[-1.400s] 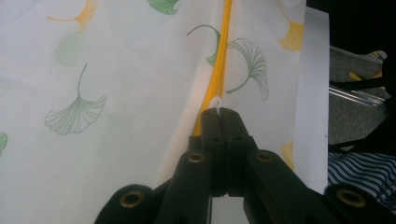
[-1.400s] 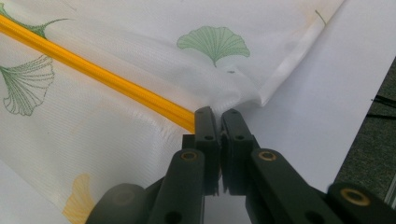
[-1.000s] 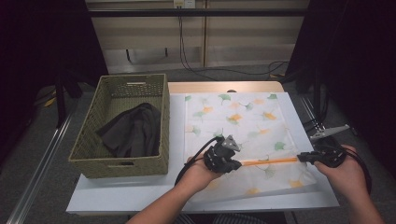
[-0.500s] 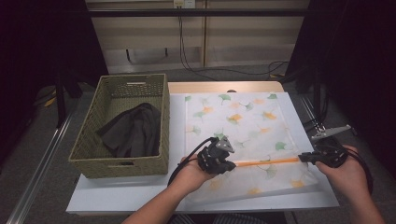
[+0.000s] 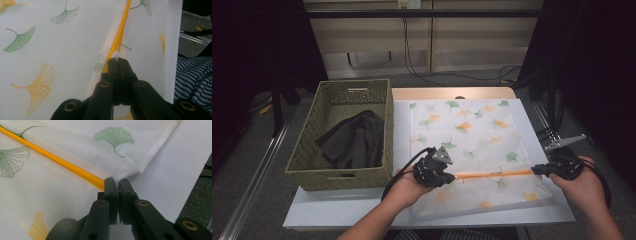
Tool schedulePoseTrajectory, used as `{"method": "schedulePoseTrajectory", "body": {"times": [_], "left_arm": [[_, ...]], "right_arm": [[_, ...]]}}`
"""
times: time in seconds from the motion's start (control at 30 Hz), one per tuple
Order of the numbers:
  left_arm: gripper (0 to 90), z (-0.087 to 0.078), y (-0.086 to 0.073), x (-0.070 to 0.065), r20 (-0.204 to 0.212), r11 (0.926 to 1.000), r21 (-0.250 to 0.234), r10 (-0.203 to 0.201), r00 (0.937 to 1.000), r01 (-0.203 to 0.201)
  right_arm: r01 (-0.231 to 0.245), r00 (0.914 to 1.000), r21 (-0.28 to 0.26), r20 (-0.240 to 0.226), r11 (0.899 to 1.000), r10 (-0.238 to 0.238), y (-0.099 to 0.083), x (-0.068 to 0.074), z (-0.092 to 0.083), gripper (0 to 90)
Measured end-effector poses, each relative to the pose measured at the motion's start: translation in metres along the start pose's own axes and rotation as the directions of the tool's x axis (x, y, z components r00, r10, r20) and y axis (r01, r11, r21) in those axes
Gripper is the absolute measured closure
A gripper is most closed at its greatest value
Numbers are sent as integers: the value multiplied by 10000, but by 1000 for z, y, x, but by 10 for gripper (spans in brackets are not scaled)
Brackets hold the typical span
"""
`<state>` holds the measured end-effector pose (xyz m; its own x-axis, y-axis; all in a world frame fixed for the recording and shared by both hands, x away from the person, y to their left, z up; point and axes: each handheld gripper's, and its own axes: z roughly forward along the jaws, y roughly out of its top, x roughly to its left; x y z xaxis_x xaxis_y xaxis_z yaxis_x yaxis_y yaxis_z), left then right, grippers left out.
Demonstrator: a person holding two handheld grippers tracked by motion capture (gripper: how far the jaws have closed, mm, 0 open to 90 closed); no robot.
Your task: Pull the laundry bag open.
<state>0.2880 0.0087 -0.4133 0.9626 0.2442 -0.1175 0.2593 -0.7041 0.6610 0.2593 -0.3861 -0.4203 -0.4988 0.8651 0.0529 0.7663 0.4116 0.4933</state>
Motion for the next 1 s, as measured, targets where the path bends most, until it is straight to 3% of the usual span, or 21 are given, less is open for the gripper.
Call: {"method": "schedulePoseTrajectory", "body": {"times": [0.33,0.53,0.93,1.0], "left_arm": [[900,-6,-8,1,-51,9998,10,-176,9998,176],[900,-13,-11,2,-225,9994,299,-176,9996,183],[900,-24,-25,4,-324,9986,115,-511,9982,515],[900,-27,-27,4,-430,9989,207,-411,9982,420]], "right_arm": [[-68,10000,11,-23,10000,68,-1,-1,2,872],[100,9998,126,-178,9999,-98,0,1,4,872],[26,9997,127,-223,9999,-23,-1,0,5,871],[67,9998,181,-208,9998,-63,-1,-1,5,871]]}}
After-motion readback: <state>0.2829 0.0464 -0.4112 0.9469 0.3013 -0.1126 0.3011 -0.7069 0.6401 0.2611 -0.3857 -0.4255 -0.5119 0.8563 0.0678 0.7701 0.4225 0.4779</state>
